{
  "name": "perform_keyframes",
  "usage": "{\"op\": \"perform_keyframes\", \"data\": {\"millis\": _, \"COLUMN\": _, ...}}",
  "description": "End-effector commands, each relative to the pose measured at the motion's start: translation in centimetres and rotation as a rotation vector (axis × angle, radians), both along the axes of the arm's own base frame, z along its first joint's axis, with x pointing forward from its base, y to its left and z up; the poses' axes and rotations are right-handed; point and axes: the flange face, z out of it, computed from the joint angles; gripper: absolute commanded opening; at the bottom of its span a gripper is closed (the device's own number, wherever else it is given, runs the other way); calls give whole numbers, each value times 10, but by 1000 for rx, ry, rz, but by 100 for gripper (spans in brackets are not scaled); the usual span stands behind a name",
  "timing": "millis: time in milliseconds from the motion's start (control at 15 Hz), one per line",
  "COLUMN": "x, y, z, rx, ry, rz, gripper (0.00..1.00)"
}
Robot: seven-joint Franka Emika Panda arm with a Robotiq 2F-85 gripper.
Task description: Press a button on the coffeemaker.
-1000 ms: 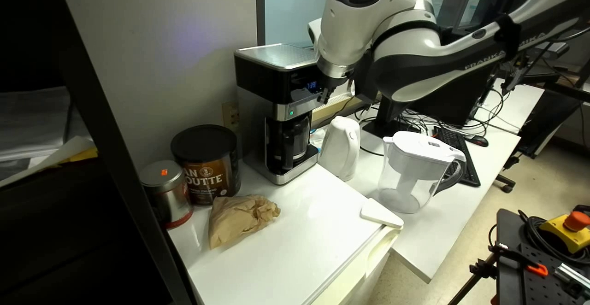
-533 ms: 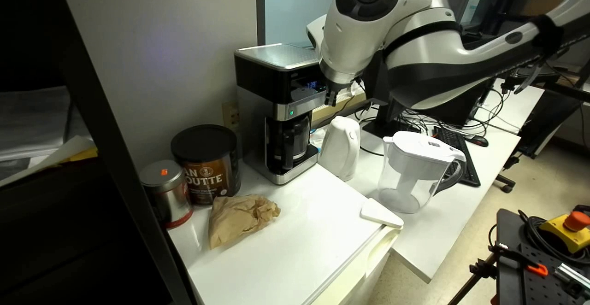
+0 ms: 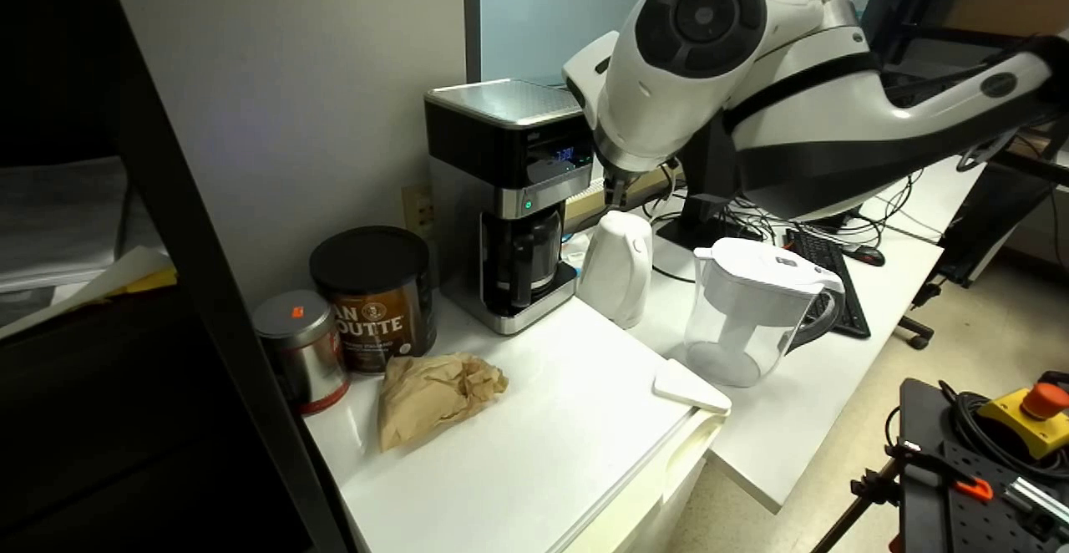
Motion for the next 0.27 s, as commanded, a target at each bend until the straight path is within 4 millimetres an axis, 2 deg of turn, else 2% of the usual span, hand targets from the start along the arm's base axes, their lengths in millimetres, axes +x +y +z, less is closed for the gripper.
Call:
{"op": "perform_keyframes", "data": {"millis": 0, "x": -16, "y": 5, "z": 3, "rx": -32, "ry": -13, "rz": 20, "gripper": 2}}
{"op": "perform_keyframes", "data": {"millis": 200, "x": -21, "y": 8, "z": 3, "rx": -39, "ry": -13, "rz": 37, "gripper": 2}}
